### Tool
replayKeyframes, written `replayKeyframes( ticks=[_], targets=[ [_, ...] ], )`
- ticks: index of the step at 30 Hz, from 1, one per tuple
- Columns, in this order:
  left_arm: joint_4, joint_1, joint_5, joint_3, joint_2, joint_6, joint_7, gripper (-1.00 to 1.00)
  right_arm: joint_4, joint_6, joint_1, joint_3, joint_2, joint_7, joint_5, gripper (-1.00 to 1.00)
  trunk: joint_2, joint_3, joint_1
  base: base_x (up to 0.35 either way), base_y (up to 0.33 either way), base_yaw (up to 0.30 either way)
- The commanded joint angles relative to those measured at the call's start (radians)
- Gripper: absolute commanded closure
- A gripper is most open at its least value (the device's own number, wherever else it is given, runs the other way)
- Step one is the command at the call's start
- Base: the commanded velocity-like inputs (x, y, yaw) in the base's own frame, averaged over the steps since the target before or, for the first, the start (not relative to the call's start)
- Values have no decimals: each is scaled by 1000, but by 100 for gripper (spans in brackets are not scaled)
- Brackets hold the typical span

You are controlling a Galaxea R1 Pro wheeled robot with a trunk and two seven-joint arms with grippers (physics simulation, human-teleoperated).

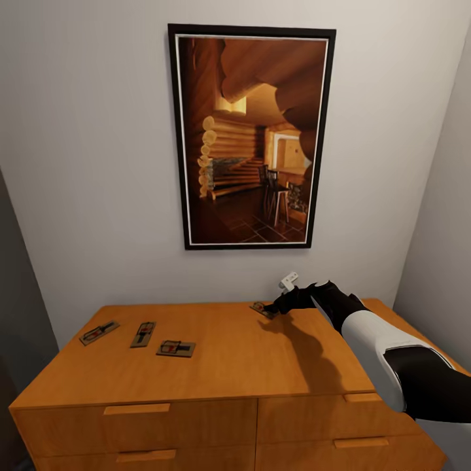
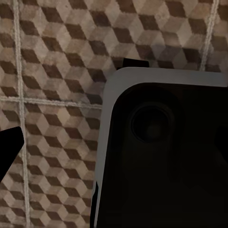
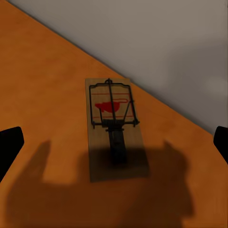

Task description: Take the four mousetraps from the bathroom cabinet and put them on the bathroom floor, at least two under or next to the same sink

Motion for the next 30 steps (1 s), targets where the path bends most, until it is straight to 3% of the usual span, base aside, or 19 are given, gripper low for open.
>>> replayKeyframes(
  ticks=[1,30],
  targets=[
    [0,0,0,0,0,0,0,-100,0,0,0,0,0,0,0,-100,0,-2,0,0,0,0],
    [2,0,0,0,0,0,0,-100,0,-11,1,-1,-4,1,0,-100,0,-42,0,0,0,0]
  ],
)
